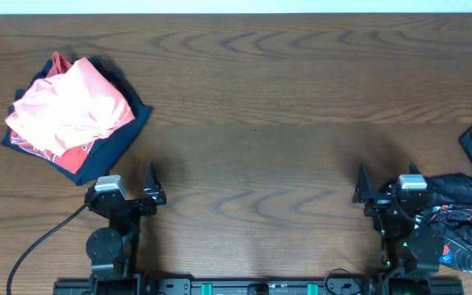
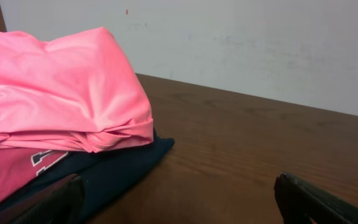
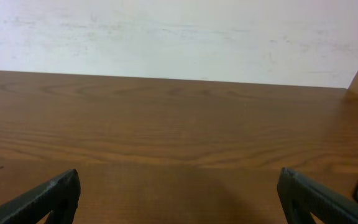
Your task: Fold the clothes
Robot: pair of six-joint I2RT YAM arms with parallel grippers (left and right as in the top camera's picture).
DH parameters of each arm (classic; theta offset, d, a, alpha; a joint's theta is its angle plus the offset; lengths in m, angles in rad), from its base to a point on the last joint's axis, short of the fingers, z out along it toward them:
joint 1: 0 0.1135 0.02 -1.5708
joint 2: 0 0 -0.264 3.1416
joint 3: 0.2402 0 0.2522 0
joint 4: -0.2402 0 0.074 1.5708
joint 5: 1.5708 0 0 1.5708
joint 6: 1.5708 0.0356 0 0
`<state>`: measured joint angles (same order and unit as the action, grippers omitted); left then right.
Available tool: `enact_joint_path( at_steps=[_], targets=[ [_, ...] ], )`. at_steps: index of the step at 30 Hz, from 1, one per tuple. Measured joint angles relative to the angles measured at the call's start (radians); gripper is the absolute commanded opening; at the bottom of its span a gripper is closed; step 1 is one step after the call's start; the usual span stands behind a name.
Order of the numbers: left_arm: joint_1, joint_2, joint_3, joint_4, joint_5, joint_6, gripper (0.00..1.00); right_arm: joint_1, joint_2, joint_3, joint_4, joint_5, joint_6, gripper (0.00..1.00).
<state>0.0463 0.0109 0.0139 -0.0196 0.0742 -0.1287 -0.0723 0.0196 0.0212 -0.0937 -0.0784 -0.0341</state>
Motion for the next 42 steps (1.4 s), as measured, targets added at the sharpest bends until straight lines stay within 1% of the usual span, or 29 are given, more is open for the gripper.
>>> enact_joint_path(
  at_steps=[21,24,27,29,33,35,39,42],
  targets=[
    [0.0,0.0,0.001,-0.001,0.01,0.0,0.98,0.0,0.0,0.0,-0.003,0.001,0.0,0.99],
    [0.0,0.002,0.013,-0.014,0.038,0.0,0.98,0.0,0.0,0.012,-0.034,0.014,0.0,0.99],
    [0.0,0.03,0.029,-0.042,0.061,0.0,0.98,0.0,0.009,0.053,-0.119,0.038,0.014,0.99],
    [-0.001,0.079,0.051,-0.073,0.072,-0.002,0.98,0.0,0.037,0.1,-0.185,0.059,0.036,0.99],
    [-0.002,0.236,0.167,-0.159,0.083,-0.002,0.98,0.0,0.164,0.234,-0.305,0.097,0.084,0.99],
    [-0.002,0.336,0.26,-0.213,0.084,-0.002,0.98,0.0,0.258,0.316,-0.37,0.109,0.098,0.99],
    [-0.002,0.551,0.472,-0.353,0.095,-0.002,0.98,0.0,0.505,0.51,-0.549,0.149,0.123,0.99],
    [-0.002,0.694,0.62,-0.501,0.114,-0.002,0.98,-0.003,0.716,0.658,-0.7,0.169,0.133,0.99]
  ],
)
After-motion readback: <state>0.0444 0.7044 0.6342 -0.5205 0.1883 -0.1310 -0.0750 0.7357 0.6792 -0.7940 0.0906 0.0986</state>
